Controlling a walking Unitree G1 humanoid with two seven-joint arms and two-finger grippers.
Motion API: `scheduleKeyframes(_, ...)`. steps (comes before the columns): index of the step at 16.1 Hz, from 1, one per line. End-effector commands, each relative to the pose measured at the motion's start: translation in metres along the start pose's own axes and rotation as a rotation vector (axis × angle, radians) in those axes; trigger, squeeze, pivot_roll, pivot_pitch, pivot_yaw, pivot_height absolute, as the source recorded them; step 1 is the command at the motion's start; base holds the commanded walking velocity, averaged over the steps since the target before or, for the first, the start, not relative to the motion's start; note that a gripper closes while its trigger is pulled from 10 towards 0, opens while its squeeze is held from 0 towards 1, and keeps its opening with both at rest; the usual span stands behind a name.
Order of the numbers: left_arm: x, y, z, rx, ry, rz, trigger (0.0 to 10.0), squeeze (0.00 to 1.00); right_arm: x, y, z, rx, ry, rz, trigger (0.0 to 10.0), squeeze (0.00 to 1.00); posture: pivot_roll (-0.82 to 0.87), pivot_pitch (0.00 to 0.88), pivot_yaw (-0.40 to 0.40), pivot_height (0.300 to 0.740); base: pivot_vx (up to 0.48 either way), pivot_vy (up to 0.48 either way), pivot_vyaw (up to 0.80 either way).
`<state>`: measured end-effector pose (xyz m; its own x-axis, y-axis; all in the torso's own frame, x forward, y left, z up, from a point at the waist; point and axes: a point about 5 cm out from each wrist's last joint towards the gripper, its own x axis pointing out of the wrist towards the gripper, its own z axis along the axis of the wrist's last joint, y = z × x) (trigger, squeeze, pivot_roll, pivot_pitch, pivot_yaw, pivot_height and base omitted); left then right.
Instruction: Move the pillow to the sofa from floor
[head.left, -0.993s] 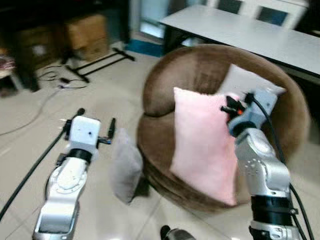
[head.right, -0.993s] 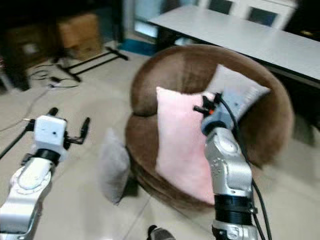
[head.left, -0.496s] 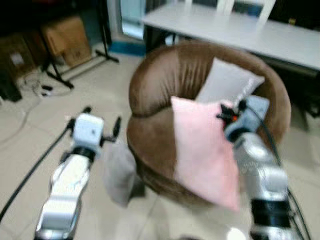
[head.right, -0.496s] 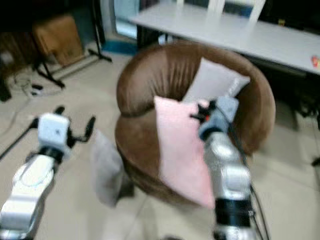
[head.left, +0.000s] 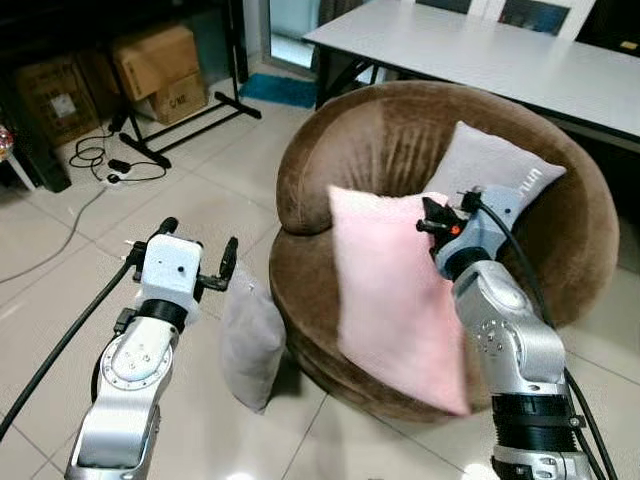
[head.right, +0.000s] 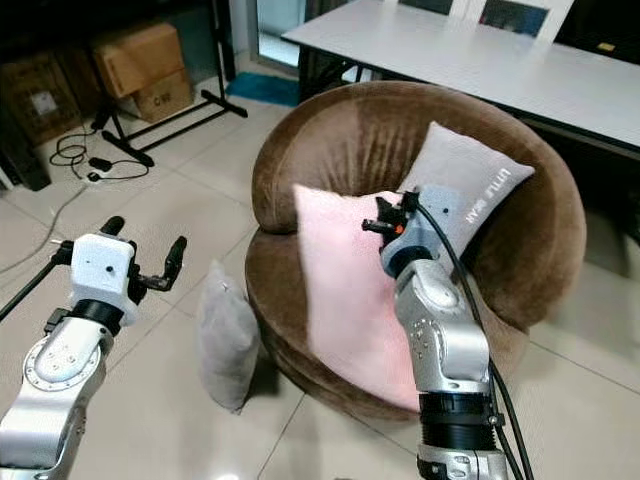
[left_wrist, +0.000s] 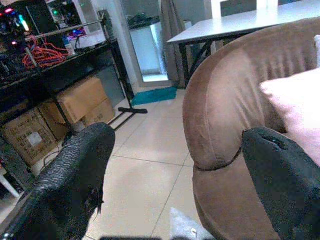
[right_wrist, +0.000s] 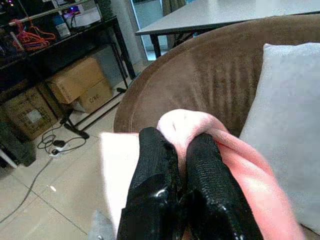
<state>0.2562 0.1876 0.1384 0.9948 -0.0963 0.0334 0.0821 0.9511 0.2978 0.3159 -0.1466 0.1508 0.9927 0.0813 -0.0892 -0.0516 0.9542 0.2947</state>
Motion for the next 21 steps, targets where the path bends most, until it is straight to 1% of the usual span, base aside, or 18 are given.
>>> scheduleKeyframes(1, -0.0011, -0.0005, 0.0034, 0.001, -0.013, -0.014, 10.0, 0.12, 0.0009, -0.0008, 0.0129, 0.001, -0.046, 0.007, 10.0, 0.00, -0.04, 0.000, -0.062, 0.740, 0.322, 0.000, -0.80)
scheduleKeyframes(7, -0.0020, -0.0002, 0.0031, 0.008, -0.011, -0.026, 10.0, 0.11, -0.0004, -0.0005, 0.0130, -0.005, -0.052, 0.010, 10.0, 0.00, -0.04, 0.000, -0.052, 0.740, 0.323, 0.000, -0.74)
scheduleKeyframes(12, -0.0018, -0.0006, 0.0030, 0.011, -0.010, -0.041, 10.0, 0.12, -0.0018, -0.0014, 0.0112, -0.016, -0.050, 0.007, 10.0, 0.00, -0.05, 0.000, -0.046, 0.740, 0.324, 0.000, 0.00)
scheduleKeyframes(14, -0.0014, -0.0020, 0.0024, 0.012, -0.007, -0.050, 10.0, 0.12, -0.0018, -0.0025, 0.0094, -0.002, -0.032, 0.003, 10.0, 0.00, -0.05, 0.000, -0.046, 0.740, 0.324, 0.000, -0.80)
scheduleKeyframes(17, -0.0011, -0.0028, 0.0021, 0.016, -0.005, -0.058, 10.0, 0.11, -0.0016, -0.0028, 0.0094, -0.016, -0.035, 0.004, 10.0, 0.00, -0.05, 0.000, -0.046, 0.740, 0.321, 0.000, -0.79)
scheduleKeyframes(18, -0.0011, -0.0029, 0.0021, 0.016, -0.004, -0.059, 10.0, 0.11, -0.0015, -0.0027, 0.0093, -0.017, -0.035, 0.005, 10.0, 0.00, -0.05, 0.000, -0.046, 0.740, 0.315, 0.000, -0.48)
scheduleKeyframes(21, -0.0024, -0.0041, 0.0012, 0.033, 0.005, -0.073, 10.0, 0.10, -0.0015, 0.0041, 0.0111, -0.042, -0.035, 0.056, 10.0, 0.00, -0.05, 0.000, -0.044, 0.740, 0.292, 0.000, 0.00)
